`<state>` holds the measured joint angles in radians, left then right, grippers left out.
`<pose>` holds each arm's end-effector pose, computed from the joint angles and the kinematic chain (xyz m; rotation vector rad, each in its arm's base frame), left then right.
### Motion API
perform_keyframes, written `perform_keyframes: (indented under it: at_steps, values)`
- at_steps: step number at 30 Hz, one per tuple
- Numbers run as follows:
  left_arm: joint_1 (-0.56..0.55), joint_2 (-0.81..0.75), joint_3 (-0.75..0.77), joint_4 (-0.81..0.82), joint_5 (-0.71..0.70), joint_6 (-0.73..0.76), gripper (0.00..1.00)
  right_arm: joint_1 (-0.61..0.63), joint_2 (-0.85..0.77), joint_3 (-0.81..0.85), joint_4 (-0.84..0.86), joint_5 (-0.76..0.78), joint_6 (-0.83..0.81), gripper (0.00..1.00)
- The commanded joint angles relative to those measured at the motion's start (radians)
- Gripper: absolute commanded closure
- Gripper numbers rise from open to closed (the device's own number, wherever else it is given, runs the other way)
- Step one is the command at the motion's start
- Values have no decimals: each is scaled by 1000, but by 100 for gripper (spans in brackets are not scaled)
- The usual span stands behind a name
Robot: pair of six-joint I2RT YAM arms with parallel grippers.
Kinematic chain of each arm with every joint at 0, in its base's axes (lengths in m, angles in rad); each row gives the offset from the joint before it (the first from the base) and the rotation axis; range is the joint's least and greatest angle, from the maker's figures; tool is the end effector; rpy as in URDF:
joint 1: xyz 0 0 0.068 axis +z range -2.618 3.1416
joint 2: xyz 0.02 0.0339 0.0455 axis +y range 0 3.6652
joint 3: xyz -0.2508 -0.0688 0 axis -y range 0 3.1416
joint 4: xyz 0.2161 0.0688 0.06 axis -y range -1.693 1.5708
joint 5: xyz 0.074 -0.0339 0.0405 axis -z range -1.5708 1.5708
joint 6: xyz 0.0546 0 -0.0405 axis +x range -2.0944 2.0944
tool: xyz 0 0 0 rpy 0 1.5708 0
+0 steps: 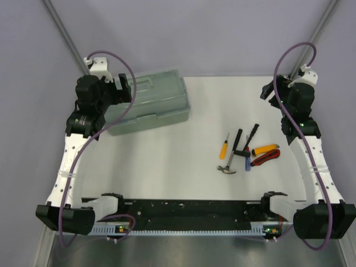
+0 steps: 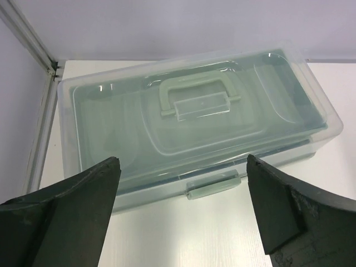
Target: Pack the tool kit
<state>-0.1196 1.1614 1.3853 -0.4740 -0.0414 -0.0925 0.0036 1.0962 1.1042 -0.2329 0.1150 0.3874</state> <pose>0.2406 -0.0266 0.4182 -0.0046 1.8221 -0.1123 0.2460 -0.0054 0.3697 0.4234 1.7471 0.1766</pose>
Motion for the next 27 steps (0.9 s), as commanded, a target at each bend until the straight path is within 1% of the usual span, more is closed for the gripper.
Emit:
perform_keyframes:
  at_steps: [1,5,8,12,13,14,16,19,20,21,24,25,26,27]
  values:
    - [-2,-19,-22,51,37,-19,1,1,2,-12,-2,-21,19,20]
    - [1,-34,-42,78,86,-30,1,1,1,-15,-9,-26,22,20]
    - [1,-29,-37,84,100,-39,1,3,8,-3,-25,-15,36,18]
    - [1,-16,-3,98,68,-42,1,1,30,34,-32,-50,47,17]
    - [1,-11,9,100,52,-46,1,1,36,42,-34,-64,51,17]
    - [1,-3,24,98,5,-49,1,2,39,48,-34,-78,56,17]
    - [3,17,61,89,-29,-43,1,3,45,59,-33,-112,57,17]
    - [17,66,131,77,-43,-50,1,13,48,62,-28,-233,41,17]
    - [26,92,179,61,-40,-64,1,24,48,57,-23,-268,28,17]
    - [44,125,223,29,-29,-82,1,36,48,52,-16,-322,15,18]
    - [107,231,323,-6,37,-156,1,82,39,22,0,-396,1,18]
    - [112,274,345,-3,91,-174,1,108,34,11,1,-409,-5,19]
    - [153,302,362,8,128,-188,1,134,31,2,4,-416,-12,20]
    - [170,331,373,30,155,-200,1,157,31,-9,9,-422,-15,20]
